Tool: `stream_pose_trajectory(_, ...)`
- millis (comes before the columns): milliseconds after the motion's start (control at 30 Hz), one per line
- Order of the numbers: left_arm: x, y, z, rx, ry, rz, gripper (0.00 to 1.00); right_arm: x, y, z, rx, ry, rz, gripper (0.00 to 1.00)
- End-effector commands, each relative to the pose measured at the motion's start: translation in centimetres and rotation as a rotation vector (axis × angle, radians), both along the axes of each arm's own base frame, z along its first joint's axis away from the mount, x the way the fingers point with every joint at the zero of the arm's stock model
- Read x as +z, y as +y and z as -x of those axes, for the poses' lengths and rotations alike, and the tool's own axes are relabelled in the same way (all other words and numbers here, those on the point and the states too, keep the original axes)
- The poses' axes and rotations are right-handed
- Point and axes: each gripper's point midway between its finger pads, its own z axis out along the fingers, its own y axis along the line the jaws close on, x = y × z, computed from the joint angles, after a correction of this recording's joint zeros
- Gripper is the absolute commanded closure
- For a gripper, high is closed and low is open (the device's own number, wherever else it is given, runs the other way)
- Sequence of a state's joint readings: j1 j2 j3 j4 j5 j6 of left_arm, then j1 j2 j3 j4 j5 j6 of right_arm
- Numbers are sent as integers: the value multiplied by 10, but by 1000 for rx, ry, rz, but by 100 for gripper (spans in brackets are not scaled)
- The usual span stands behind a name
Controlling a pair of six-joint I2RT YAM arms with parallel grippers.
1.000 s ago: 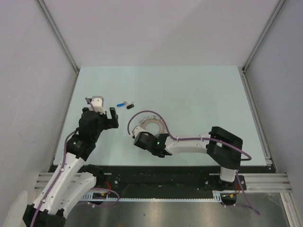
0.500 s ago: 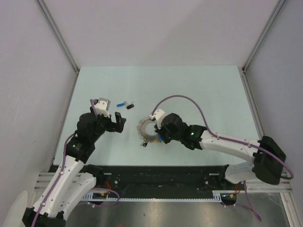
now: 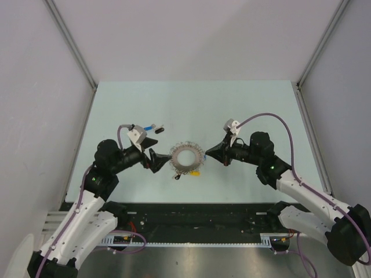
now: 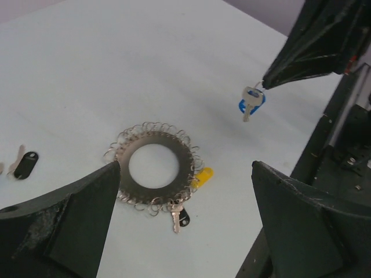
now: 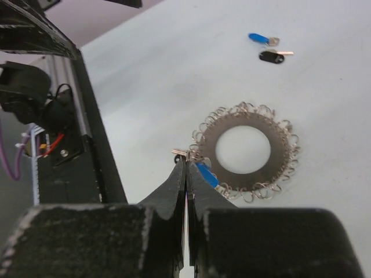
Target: Put the keys on the keyring
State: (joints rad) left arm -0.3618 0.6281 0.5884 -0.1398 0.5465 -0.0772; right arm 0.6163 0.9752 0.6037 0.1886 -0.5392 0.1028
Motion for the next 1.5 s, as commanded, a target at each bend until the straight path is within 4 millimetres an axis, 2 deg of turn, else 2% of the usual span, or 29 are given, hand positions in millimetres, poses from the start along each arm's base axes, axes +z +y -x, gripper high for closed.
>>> stream_pose_trajectory(0,30,-28,27,-199,-142,43,0,34,5,25,167,-102,-114,100)
stream_pose_trajectory(133,31,-46,39,-291,-151,22,0,36,5,32,223,-127,-117,100)
stream_pose_trajectory(300,29,-58,40,-355,-168,-21,4,39,6,39,272,-144,-125,100)
stream_pose_trajectory(467,32,-74,53,-471,-171,-50,13,42,8,42,300,-161,-135,100)
stream_pose_trajectory(633,30,-92,53,-560,-162,-48,20,40,9,42,313,-160,-132,100)
stream_pose_trajectory(800,35,-110,55,-648,-181,-40,34,36,9,42,317,-157,-121,100)
stream_pose_trajectory(833,30,-114,53,-659,-166,-47,36,36,9,42,318,-158,-121,100)
stream_pose_trajectory(967,28,-122,49,-694,-134,-64,54,35,9,43,326,-159,-121,100)
stream_pose_trajectory(1100,26,-129,52,-733,-126,-65,63,34,10,46,340,-151,-119,100)
stream_pose_trajectory(1400,14,-136,61,-776,-78,-102,68,36,11,51,347,-166,-118,100)
stream_pose_trajectory(1467,15,-137,61,-777,-78,-102,72,35,12,52,353,-164,-115,100)
